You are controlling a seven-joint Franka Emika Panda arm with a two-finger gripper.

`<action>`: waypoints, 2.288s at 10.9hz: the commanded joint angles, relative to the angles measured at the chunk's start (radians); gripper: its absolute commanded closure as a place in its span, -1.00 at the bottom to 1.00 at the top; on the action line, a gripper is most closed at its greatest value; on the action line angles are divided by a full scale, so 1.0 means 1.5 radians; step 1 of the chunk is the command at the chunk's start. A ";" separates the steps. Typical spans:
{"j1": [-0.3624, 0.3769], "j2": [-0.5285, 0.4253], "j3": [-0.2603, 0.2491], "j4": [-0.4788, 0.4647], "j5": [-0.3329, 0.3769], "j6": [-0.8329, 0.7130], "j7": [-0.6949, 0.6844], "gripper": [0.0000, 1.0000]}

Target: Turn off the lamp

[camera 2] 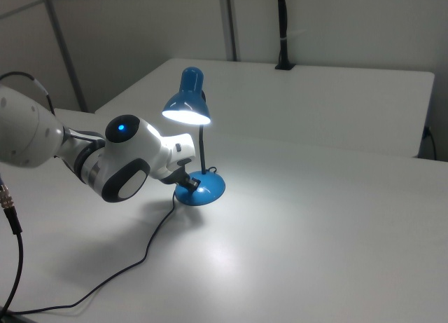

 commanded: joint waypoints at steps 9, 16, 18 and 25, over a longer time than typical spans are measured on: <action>0.013 -0.035 -0.002 -0.022 0.011 -0.111 -0.004 1.00; -0.032 -0.179 -0.005 0.104 -0.176 -0.728 -0.001 -0.27; -0.029 -0.196 -0.005 0.178 -0.226 -0.874 0.001 -1.00; -0.031 -0.199 -0.015 0.361 -0.220 -0.881 0.077 -1.00</action>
